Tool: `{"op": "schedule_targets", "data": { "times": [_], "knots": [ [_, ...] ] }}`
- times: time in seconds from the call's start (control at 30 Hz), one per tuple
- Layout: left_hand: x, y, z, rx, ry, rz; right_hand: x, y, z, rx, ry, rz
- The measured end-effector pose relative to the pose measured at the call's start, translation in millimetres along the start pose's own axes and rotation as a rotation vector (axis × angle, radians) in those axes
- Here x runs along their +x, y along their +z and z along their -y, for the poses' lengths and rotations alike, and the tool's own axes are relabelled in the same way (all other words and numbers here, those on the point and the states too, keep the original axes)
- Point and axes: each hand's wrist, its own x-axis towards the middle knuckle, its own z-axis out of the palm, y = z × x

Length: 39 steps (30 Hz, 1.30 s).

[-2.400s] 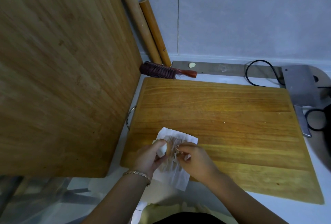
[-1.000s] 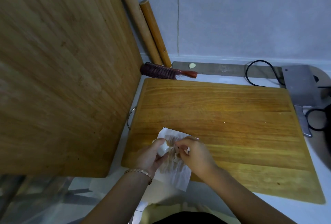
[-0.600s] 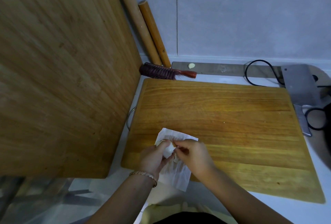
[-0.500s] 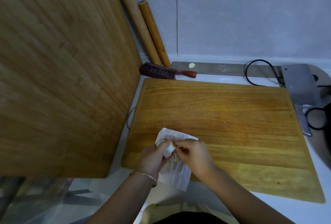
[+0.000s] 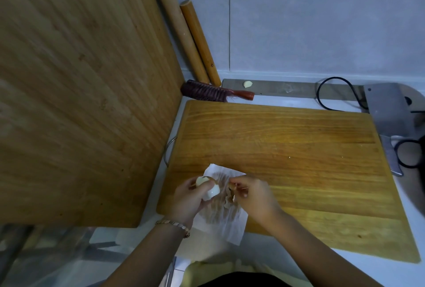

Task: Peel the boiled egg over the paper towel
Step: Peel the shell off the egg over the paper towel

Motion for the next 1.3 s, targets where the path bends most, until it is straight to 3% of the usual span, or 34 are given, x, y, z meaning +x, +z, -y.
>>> {"op": "schedule_targets", "data": {
  "times": [0.1,0.23,0.4,0.57,0.93,1.0,1.17,1.3],
  "knots": [
    [0,0,2,-0.006,-0.022,-0.038,-1,4,-3,-0.082,-0.026,0.182],
    [-1,3,3,0.034,-0.005,-0.023,-3,2,8,0.111,-0.073,0.072],
    [-2,6,1,0.057,0.027,0.047,-2,-2,19,0.35,-0.049,0.107],
    [-4,3,0,0.062,0.023,0.097,-4,-7,18,0.316,-0.113,0.11],
    [0,13,1,0.034,0.006,0.137,-7,2,19,0.109,-0.15,-0.214],
    [0,12,0,0.0,-0.026,0.155,-7,1,18,0.159,-0.118,-0.226],
    [-2,4,-6,-0.13,-0.096,0.27,-1,-6,12,0.562,0.142,-0.195],
    [-3,3,-4,-0.148,-0.126,0.254,-3,-4,11,0.582,0.149,-0.161]
  ]
}}
